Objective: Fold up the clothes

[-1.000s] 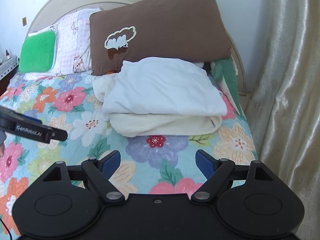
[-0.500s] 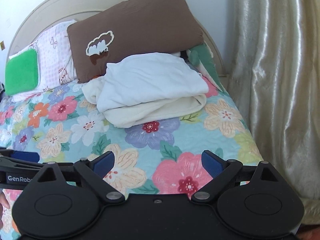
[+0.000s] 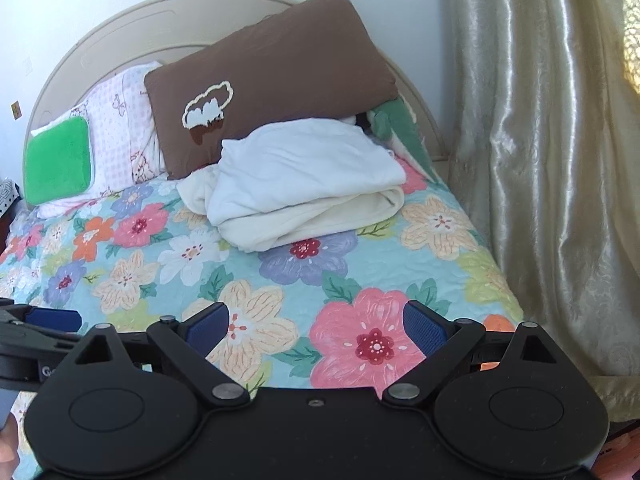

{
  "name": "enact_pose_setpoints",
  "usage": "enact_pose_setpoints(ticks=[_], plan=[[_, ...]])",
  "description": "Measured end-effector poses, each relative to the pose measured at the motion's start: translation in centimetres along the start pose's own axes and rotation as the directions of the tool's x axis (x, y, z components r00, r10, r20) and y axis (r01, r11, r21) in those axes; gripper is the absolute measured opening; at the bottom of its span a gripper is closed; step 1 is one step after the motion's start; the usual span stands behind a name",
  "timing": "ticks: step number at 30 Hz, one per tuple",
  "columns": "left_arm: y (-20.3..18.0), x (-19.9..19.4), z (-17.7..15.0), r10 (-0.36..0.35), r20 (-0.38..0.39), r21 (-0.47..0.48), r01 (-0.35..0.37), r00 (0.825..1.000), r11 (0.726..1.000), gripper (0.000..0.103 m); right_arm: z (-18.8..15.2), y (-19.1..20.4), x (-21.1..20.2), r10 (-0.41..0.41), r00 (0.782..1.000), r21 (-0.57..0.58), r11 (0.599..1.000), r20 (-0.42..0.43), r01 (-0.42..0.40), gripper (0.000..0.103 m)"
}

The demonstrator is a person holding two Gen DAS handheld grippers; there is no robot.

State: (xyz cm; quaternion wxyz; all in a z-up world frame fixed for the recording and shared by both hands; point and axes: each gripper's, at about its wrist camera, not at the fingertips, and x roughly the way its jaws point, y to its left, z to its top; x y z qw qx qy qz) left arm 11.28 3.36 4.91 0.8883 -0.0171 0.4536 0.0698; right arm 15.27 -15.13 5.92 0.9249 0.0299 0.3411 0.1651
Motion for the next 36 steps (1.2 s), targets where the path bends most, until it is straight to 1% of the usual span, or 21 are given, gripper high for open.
enact_pose_setpoints(ticks=[4,13,22,33,36], plan=[[-0.16,-0.13,-0.19,-0.003,-0.004,-0.014,0.003,1.0,1.0,0.096,-0.07,0.0,-0.39,0.003,1.0,-0.026,1.0,0.005,-0.003,0.096],[-0.34,0.16,-0.11,0.016,0.004,-0.046,-0.016,1.0,0.999,0.096,-0.47,0.2,-0.48,0.007,1.0,-0.011,1.0,-0.001,-0.007,0.096],[-0.35,0.74,0.03,0.001,-0.025,-0.058,-0.003,1.0,0.998,0.096,-0.4,0.1,-0.18,-0.018,1.0,-0.019,1.0,-0.015,0.018,0.096],[-0.61,0.64,0.02,0.003,-0.028,-0.044,-0.004,1.0,0.999,0.096,-0.35,-0.31,-0.2,-0.018,1.0,-0.004,1.0,-0.022,0.018,0.096],[-0.77,0.6,0.1,0.006,-0.031,-0.02,-0.007,0.999,1.0,0.096,-0.33,-0.42,-0.21,-0.018,1.0,0.0,1.0,-0.024,0.018,0.096]])
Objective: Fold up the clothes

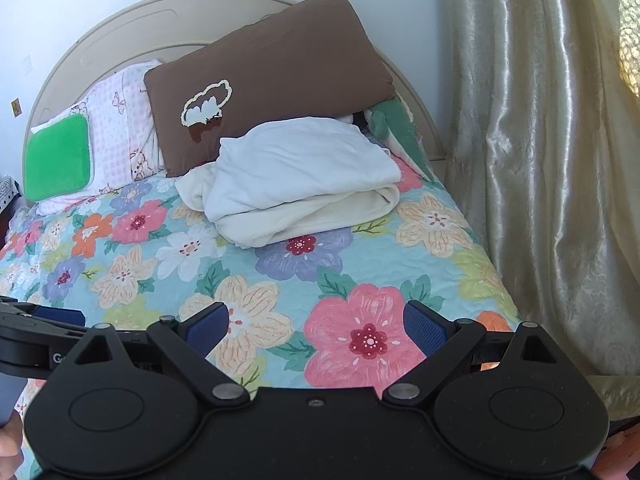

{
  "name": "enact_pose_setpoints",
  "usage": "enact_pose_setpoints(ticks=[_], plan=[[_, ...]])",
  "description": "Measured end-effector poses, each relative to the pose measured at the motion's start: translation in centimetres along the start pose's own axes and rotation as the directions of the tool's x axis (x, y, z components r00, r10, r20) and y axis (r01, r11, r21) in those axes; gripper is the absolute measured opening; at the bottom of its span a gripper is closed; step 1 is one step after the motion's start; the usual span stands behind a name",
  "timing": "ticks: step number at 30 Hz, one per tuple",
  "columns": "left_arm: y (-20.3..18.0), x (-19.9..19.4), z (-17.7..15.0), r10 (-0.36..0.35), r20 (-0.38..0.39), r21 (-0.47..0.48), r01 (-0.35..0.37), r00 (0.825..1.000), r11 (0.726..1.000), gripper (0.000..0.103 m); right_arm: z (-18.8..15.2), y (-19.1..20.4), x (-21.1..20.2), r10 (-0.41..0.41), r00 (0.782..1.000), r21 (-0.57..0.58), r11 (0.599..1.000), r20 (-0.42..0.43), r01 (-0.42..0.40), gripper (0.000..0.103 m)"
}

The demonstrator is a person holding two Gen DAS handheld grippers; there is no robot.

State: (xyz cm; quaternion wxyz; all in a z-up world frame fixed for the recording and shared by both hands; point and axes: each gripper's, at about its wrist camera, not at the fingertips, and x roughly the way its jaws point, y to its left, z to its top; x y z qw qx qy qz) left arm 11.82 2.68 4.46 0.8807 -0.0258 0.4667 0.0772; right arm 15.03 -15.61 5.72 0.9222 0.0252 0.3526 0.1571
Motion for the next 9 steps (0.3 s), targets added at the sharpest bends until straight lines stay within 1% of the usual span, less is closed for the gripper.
enact_pose_setpoints(ticks=[3,9], plan=[[-0.12,-0.18,0.02,0.012,0.006,0.015,-0.012,1.0,1.0,0.096,0.14,-0.04,0.02,-0.003,1.0,0.006,1.0,-0.001,0.003,0.096],[-0.09,-0.42,0.27,0.019,0.011,0.015,-0.019,1.0,1.0,0.096,0.35,0.06,-0.01,-0.01,1.0,0.014,1.0,-0.003,0.01,0.096]])
